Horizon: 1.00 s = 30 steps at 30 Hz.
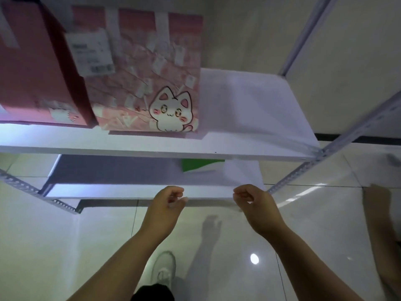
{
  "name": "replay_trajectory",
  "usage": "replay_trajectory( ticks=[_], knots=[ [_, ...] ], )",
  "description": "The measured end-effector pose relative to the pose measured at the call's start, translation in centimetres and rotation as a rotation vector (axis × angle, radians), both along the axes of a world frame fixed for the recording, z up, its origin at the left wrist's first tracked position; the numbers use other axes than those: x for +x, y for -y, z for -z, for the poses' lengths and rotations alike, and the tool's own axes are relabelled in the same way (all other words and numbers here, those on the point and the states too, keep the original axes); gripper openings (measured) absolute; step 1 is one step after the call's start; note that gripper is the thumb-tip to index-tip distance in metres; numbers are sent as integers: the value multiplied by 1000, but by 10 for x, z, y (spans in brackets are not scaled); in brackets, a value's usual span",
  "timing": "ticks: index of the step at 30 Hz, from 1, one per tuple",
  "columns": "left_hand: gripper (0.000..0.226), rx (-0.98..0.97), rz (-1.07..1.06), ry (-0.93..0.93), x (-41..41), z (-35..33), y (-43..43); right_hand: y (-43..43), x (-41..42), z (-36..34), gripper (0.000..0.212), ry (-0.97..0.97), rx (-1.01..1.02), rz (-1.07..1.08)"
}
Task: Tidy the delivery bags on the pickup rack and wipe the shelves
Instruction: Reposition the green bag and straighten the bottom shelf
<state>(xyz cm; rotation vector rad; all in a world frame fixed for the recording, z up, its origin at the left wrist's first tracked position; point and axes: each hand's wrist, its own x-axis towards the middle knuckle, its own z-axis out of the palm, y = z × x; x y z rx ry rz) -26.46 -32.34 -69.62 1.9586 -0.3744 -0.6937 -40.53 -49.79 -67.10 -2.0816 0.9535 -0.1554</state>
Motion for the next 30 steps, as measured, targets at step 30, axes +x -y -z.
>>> replay_trajectory(
  ticks=[30],
  knots=[
    [77, -190, -186, 145, 129, 298, 146, 140, 138, 309, 72, 102, -54, 291]
  ],
)
